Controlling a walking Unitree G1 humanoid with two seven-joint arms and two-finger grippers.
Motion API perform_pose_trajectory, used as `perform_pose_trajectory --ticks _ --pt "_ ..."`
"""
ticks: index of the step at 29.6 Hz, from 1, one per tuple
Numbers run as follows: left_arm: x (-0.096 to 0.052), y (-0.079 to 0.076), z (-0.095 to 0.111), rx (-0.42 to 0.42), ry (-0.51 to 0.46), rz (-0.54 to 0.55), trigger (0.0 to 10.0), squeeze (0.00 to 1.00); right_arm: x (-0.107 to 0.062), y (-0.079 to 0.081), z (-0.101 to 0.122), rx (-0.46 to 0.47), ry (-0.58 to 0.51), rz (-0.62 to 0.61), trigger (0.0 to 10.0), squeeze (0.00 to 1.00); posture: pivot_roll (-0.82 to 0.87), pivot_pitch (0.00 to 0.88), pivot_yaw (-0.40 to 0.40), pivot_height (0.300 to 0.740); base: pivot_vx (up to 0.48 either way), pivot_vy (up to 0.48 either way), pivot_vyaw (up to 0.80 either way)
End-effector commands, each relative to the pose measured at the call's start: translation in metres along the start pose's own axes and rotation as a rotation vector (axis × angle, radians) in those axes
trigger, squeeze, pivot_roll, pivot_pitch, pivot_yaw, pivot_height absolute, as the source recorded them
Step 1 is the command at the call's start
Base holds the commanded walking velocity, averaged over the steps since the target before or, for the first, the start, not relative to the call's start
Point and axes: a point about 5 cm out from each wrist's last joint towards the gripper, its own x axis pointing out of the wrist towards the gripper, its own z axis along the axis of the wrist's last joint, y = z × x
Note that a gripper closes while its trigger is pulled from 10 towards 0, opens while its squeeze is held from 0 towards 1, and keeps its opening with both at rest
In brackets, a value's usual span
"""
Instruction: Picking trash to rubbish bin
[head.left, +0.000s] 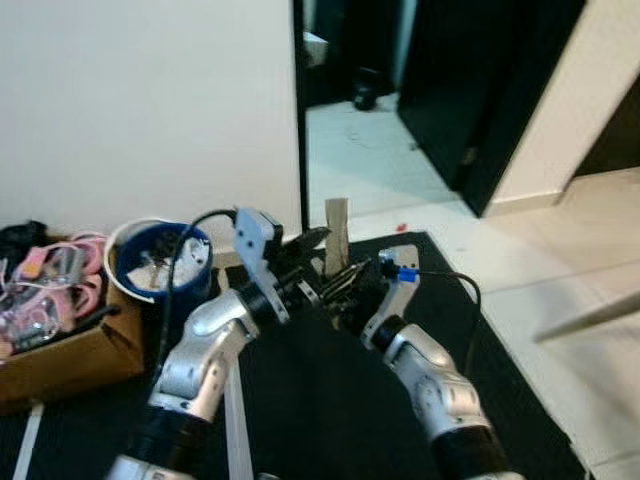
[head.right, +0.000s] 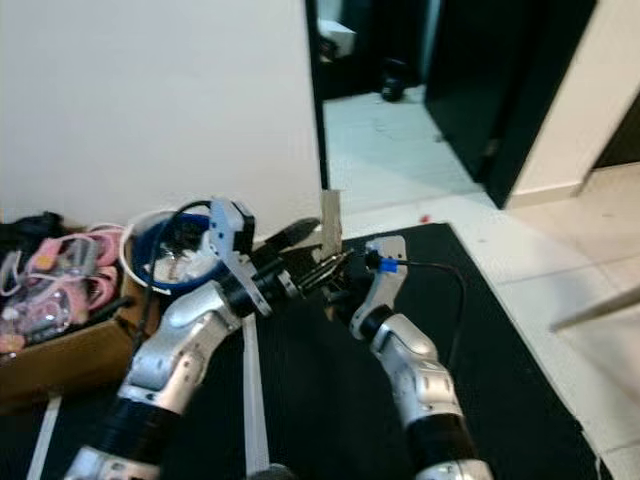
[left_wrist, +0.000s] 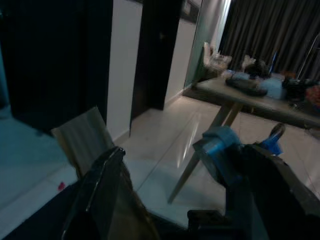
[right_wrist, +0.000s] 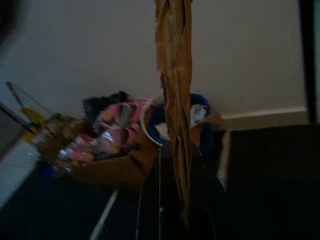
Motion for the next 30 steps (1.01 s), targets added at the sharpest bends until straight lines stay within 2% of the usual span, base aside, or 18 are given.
perform_pose_trajectory --ticks 1,5,10,21,30 --pt "-0.0037 -0.0033 -0.0049 -0.009 0.008 0.01 10.0 0.0 0.0001 0.0014 -0.0014 0.004 0.008 0.002 10.0 0.0 -0.04 0.092 0.001 0.74 0.0 0.0 0.74" --pt "-0.0048 -0.0056 -0.0058 -0.011 0.009 0.01 10.0 0.0 -0.0012 0.0015 -0.0031 0.002 0.015 0.003 10.0 0.0 -0.04 0.094 -0.004 0.74 0.0 0.0 0.74" --pt "-0.0087 -0.0012 -0.008 -0.005 0.019 0.036 10.0 0.0 0.0008 0.0043 -0.0048 -0.004 0.035 0.02 10.0 0.0 -0.04 0.091 -0.017 0.74 0.0 0.0 0.74" --pt "-0.0059 -0.0026 -0.0072 -0.005 0.005 0.046 10.0 0.0 0.0009 0.0048 -0.0059 -0.01 0.047 0.029 10.0 0.0 -0.04 0.094 -0.022 0.74 0.0 0.0 0.74" --pt "-0.0092 -0.0011 -0.0062 -0.004 0.001 0.069 10.0 0.0 -0.0013 0.0054 -0.0073 -0.015 0.061 0.045 10.0 0.0 -0.03 0.1 -0.033 0.74 0.0 0.0 0.72"
